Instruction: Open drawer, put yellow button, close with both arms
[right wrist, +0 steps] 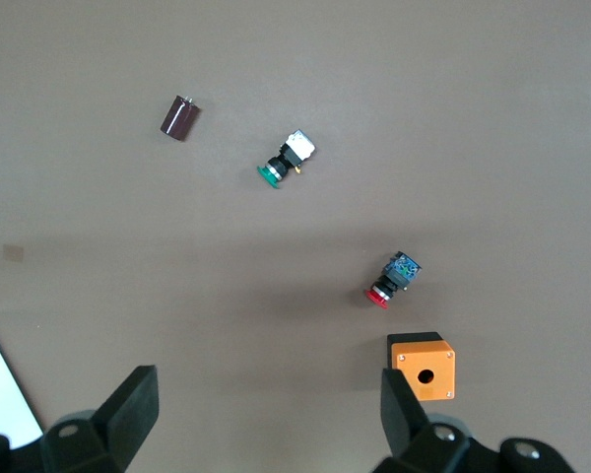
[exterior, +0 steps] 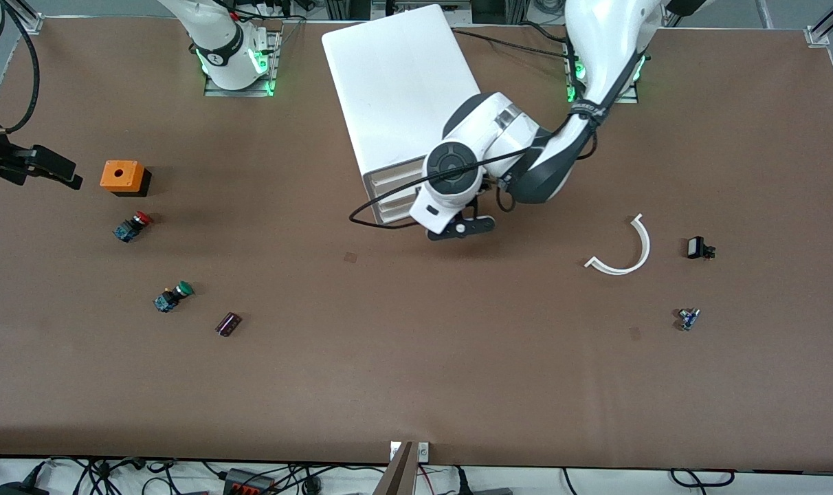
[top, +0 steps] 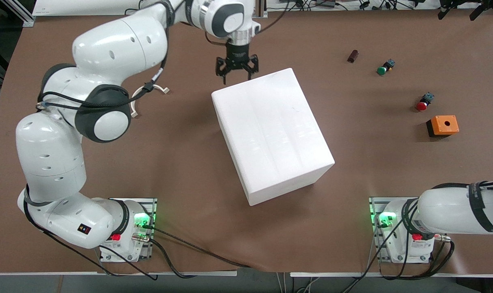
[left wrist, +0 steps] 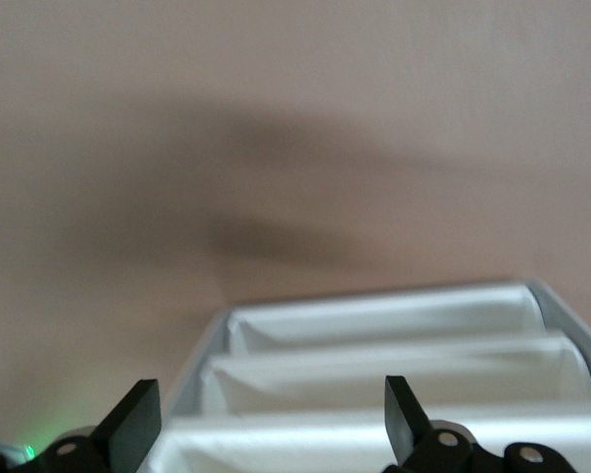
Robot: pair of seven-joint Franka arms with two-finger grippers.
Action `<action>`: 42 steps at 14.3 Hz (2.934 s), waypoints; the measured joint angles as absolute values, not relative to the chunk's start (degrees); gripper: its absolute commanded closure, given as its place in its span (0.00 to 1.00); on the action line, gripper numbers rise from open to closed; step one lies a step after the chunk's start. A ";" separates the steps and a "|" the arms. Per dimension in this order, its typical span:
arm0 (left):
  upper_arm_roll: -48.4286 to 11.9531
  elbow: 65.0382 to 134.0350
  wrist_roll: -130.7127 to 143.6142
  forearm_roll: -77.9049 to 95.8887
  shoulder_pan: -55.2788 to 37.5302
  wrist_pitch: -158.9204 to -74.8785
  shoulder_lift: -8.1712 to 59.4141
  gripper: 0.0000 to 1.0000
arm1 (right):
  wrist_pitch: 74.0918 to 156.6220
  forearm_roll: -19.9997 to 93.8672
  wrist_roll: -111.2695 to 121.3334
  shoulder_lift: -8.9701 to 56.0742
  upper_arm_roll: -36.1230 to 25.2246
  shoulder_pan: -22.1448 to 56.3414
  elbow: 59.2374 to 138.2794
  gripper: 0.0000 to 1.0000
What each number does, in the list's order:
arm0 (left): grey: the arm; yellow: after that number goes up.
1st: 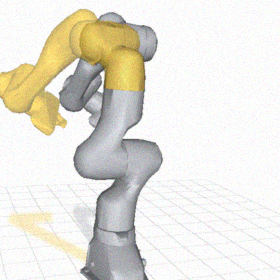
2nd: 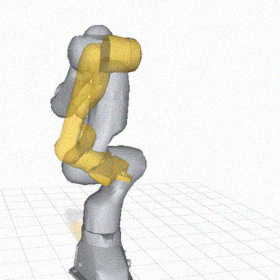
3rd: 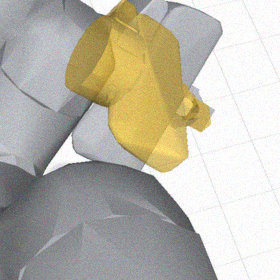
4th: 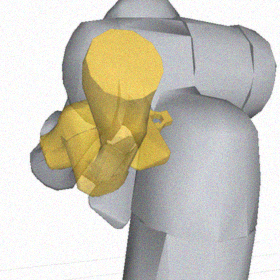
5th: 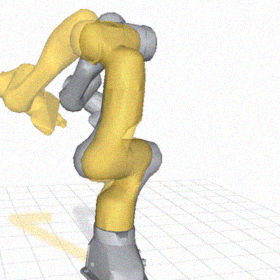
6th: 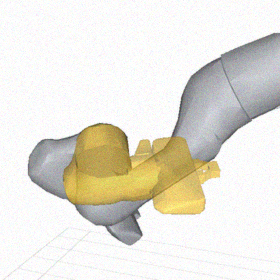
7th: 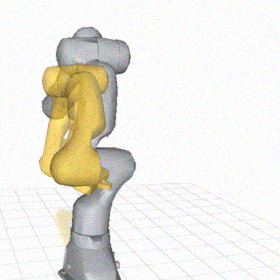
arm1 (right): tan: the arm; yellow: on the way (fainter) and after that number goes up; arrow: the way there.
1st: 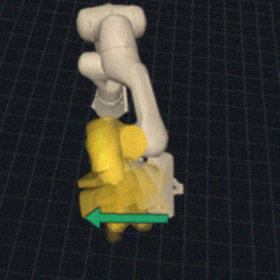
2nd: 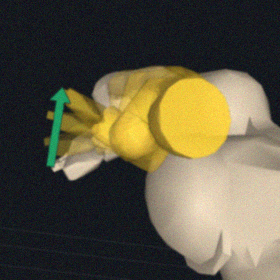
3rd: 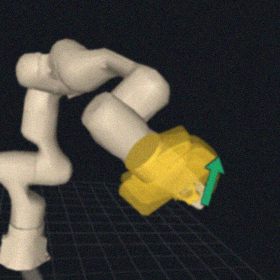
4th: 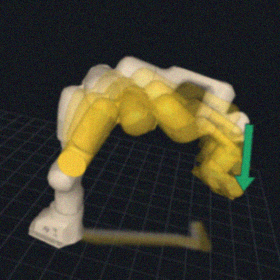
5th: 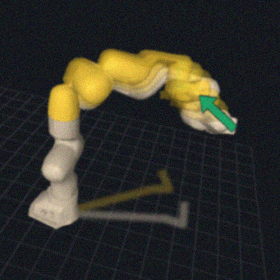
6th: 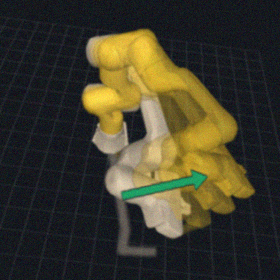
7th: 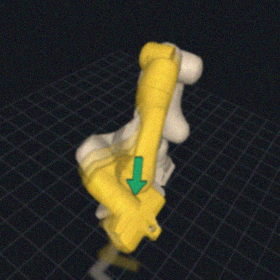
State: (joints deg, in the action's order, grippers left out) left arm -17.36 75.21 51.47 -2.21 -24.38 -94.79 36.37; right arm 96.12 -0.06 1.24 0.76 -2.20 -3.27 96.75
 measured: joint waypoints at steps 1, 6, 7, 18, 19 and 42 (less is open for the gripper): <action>-17.30 74.68 49.29 -3.02 -22.53 -94.81 35.50 0.00 | 96.12 -0.09 1.25 0.76 -2.15 -3.27 96.79 0.00; -17.14 73.49 38.40 -4.08 -12.83 -92.28 29.13 0.00 | 96.29 -0.12 1.28 0.74 -1.84 -3.24 96.79 0.00; -17.13 73.48 36.27 -5.28 -11.74 -91.13 28.03 0.00 | 96.31 -0.12 1.28 0.72 -1.82 -3.24 96.78 0.00; -3.82 84.95 5.23 -0.11 -3.66 -86.50 7.75 0.00 | 96.49 -0.20 1.32 0.33 -1.73 -3.24 96.77 0.00; -3.59 87.34 4.60 -0.11 -3.00 -87.49 5.37 0.00 | 96.49 -0.21 1.33 0.33 -1.72 -3.23 96.77 0.00; -4.91 97.15 2.92 -0.11 0.49 -92.34 -2.53 0.00 | 96.51 -0.23 1.62 0.33 -1.65 -3.22 96.77 0.00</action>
State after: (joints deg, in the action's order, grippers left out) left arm -4.91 97.15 2.92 -0.11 0.49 -92.34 -2.53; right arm 96.51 -0.23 1.62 0.33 -1.65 -3.22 96.77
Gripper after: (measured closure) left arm 0.000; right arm 0.000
